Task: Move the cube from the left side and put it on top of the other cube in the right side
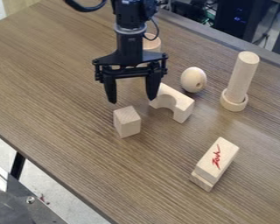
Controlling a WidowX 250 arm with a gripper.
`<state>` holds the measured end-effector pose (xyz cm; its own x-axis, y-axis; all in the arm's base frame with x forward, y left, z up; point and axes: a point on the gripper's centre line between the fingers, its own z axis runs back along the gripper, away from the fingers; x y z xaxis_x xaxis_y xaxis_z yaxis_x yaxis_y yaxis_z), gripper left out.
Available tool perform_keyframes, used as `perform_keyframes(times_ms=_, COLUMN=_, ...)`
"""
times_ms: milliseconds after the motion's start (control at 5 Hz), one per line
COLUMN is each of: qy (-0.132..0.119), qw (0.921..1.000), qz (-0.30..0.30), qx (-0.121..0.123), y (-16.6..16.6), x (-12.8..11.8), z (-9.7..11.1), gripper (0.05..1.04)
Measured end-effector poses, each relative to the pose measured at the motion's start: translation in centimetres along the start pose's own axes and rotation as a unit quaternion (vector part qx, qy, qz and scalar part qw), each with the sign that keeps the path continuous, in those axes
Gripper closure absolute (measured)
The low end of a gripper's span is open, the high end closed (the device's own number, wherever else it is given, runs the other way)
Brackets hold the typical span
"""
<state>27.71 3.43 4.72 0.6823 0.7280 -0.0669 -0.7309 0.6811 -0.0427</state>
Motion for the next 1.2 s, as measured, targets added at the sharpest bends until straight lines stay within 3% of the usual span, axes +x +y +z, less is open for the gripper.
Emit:
perform_keyframes(times_ms=600, qy=0.075, qw=0.9966, qz=0.014, qx=0.032, y=0.6, x=-1.7, z=-1.0, gripper=0.083)
perform_keyframes(times_ms=800, qy=0.094, qw=0.9946, qz=0.031, qx=0.032, y=1.0, x=-1.9, z=-0.9, gripper=0.083)
perform_keyframes(times_ms=1000, qy=0.11, qw=0.9918, qz=0.05, qx=0.041, y=1.4, x=-2.1, z=-1.2, gripper=0.133)
perform_keyframes(times_ms=1200, qy=0.105, qw=0.9919, qz=0.06, qx=0.039, y=1.4, x=-2.0, z=-1.2, gripper=0.424)
